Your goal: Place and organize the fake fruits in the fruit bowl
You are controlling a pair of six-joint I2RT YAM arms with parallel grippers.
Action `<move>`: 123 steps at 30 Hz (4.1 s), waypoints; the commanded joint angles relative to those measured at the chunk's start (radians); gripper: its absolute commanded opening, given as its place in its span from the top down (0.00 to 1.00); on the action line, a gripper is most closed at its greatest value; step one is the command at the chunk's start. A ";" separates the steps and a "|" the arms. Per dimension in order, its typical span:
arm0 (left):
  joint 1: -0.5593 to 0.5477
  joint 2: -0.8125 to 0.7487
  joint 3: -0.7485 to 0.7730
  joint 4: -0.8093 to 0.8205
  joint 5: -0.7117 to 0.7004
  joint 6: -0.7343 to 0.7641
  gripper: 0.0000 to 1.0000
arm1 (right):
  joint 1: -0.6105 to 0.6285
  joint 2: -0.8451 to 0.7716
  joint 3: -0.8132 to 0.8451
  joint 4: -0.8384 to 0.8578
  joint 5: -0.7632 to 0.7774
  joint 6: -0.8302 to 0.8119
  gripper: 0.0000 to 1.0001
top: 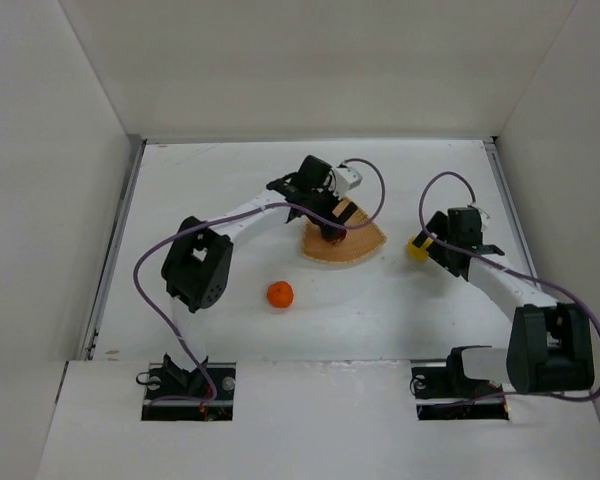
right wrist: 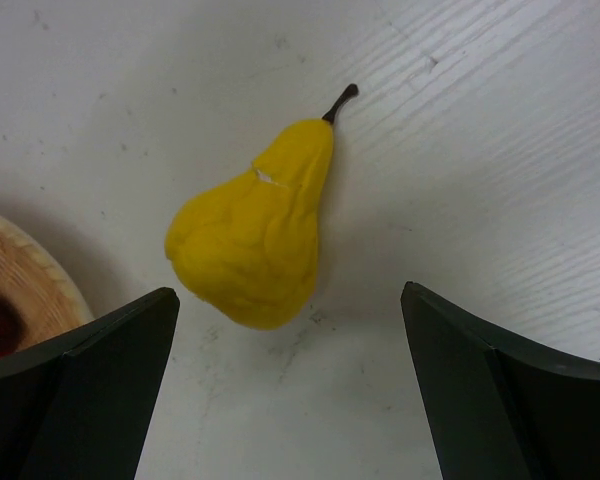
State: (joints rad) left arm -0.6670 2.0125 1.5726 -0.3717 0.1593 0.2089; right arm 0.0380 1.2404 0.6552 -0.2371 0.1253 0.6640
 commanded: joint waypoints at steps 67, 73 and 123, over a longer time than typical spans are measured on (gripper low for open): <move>0.001 -0.428 -0.557 -0.351 0.046 0.198 0.44 | 0.484 0.197 0.419 -0.050 0.023 -0.087 0.02; 0.031 -0.439 -0.524 -0.352 0.016 0.215 0.77 | 0.468 0.140 0.405 -0.050 0.025 -0.086 0.02; 0.160 -0.307 -0.250 0.324 -0.438 -0.031 0.00 | 0.214 -0.269 0.110 -0.077 0.023 -0.043 0.00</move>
State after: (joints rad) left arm -0.5678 1.7500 1.4014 -0.0399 -0.2127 0.2440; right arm 0.2741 0.9775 0.7578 -0.3668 0.1467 0.6212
